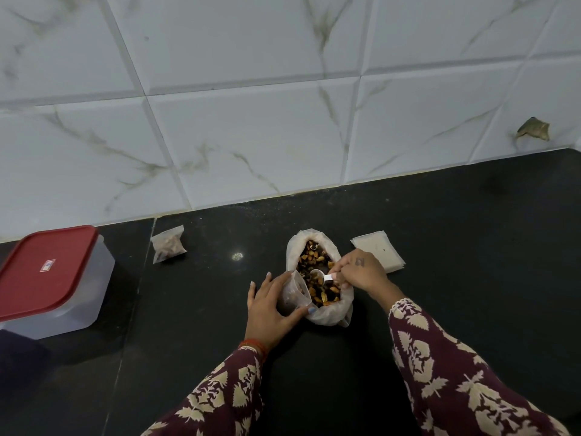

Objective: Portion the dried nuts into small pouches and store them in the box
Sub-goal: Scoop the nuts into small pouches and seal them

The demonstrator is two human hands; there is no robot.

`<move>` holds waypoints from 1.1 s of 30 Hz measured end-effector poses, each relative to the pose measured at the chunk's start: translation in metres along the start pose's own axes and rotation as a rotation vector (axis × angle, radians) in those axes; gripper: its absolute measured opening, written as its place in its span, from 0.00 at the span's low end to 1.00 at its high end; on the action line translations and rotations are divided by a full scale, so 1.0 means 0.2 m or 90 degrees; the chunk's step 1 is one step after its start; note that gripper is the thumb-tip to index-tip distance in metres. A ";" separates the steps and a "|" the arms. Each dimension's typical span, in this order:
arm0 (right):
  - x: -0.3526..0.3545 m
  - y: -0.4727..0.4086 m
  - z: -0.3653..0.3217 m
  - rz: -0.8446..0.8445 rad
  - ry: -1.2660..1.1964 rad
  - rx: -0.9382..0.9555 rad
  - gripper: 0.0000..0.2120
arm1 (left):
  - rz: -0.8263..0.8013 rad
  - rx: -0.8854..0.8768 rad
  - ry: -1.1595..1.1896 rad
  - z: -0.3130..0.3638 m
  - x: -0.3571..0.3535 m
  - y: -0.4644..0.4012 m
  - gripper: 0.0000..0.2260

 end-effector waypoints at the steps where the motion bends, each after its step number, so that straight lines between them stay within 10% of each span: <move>1: -0.02 0.00 0.00 0.006 -0.025 -0.017 0.06 | -0.001 0.001 0.000 0.00 0.00 0.00 0.35; 33: -0.01 0.10 0.08 0.085 -0.381 -0.165 0.04 | -0.005 0.045 0.114 0.04 0.03 0.00 0.34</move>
Point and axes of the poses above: each hand's wrist, its own y-axis away from the middle knuckle, its own x-axis out of the back of the hand, z = x × y, the point moved 6 cm from there along -y, towards the middle knuckle, and after that the axes turned 13 degrees about x, right-handed, at the moved point
